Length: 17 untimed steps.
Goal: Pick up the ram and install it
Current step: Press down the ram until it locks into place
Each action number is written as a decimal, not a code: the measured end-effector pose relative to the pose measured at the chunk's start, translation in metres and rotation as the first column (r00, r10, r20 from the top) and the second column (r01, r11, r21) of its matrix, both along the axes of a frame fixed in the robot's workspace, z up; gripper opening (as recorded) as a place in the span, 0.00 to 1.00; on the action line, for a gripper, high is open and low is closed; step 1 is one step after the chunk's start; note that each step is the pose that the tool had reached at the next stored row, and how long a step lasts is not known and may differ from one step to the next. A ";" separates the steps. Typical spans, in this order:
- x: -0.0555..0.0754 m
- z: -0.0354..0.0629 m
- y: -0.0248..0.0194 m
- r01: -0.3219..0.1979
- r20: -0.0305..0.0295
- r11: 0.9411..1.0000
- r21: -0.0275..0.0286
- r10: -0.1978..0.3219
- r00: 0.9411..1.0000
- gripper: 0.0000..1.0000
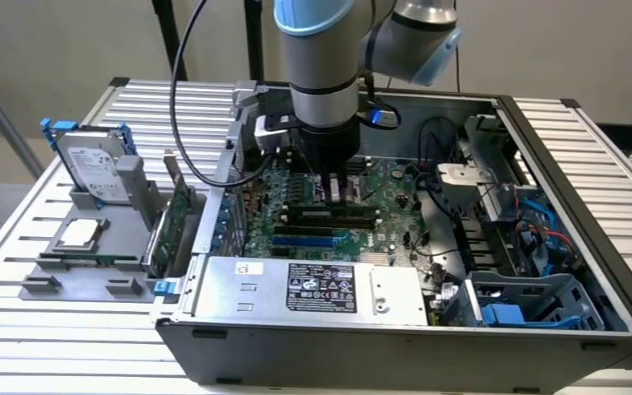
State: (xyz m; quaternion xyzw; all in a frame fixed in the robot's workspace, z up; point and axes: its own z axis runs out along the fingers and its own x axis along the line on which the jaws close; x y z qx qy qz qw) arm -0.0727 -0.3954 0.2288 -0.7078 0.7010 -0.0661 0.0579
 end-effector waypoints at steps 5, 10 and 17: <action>0.000 -0.0012 0.0000 0.000 0.001 1.000 -0.002 0.000 1.000 0.00; 0.000 -0.0015 0.0008 0.001 0.001 1.000 -0.003 -0.001 1.000 0.00; 0.000 -0.0020 0.0018 0.004 0.001 1.000 -0.005 -0.004 1.000 0.00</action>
